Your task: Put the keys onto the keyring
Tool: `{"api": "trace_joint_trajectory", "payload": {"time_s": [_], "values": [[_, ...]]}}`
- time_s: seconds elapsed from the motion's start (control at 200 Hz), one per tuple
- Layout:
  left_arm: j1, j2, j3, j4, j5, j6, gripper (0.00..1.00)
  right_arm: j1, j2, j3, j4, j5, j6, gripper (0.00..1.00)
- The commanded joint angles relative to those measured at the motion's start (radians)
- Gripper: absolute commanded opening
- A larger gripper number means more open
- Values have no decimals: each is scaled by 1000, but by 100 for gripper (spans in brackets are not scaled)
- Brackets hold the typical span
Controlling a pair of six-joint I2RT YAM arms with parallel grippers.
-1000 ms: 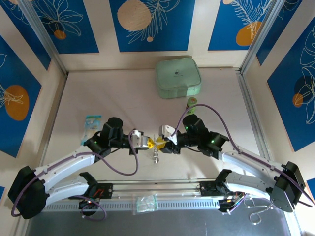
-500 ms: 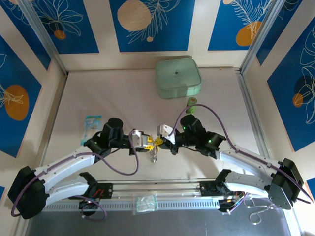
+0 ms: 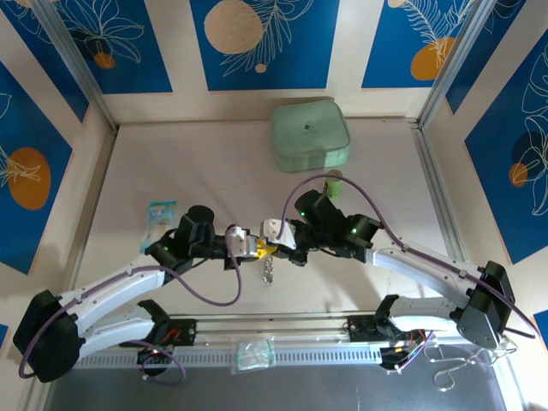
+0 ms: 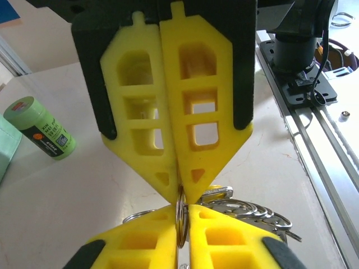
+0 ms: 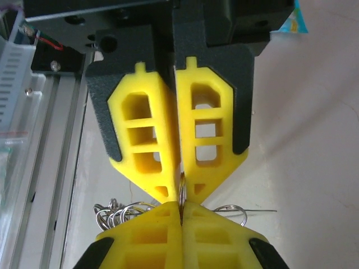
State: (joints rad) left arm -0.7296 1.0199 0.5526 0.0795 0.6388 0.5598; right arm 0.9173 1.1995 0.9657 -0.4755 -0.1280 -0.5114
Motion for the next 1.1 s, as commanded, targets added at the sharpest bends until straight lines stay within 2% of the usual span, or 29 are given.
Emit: {"api": "trace_joint_trajectory", "payload": {"time_s": [0.0, 0.105, 0.185, 0.29, 0.425, 0.68, 0.78, 0.925, 1.03, 1.095], "values": [[-5, -3, 36, 3, 2, 18, 6, 28, 27, 59, -84, -2, -52, 0], [-4, -4, 34, 11, 7, 11, 0, 24, 13, 51, -49, -20, -35, 0], [-5, -7, 32, 25, 9, 3, 0, -10, -48, -20, 47, -64, 15, 23], [-4, -11, 21, 52, 19, -14, 0, -95, -141, -157, 216, -173, 128, 34], [-4, -11, 13, 73, 29, -18, 0, -117, -185, -242, 311, -185, 211, 34], [-4, -4, 9, 78, 37, -18, 0, -117, -175, -278, 356, -181, 229, 33], [-5, -4, 9, 78, 39, -18, 0, -118, -164, -279, 362, -182, 226, 27], [-4, -6, 8, 78, 40, -15, 0, -120, -164, -279, 363, -185, 224, 13], [-4, -4, 9, 80, 42, -15, 0, -123, -170, -278, 349, -180, 216, 13], [-4, -4, 8, 80, 44, -16, 0, -124, -172, -279, 344, -181, 217, 22]]}}
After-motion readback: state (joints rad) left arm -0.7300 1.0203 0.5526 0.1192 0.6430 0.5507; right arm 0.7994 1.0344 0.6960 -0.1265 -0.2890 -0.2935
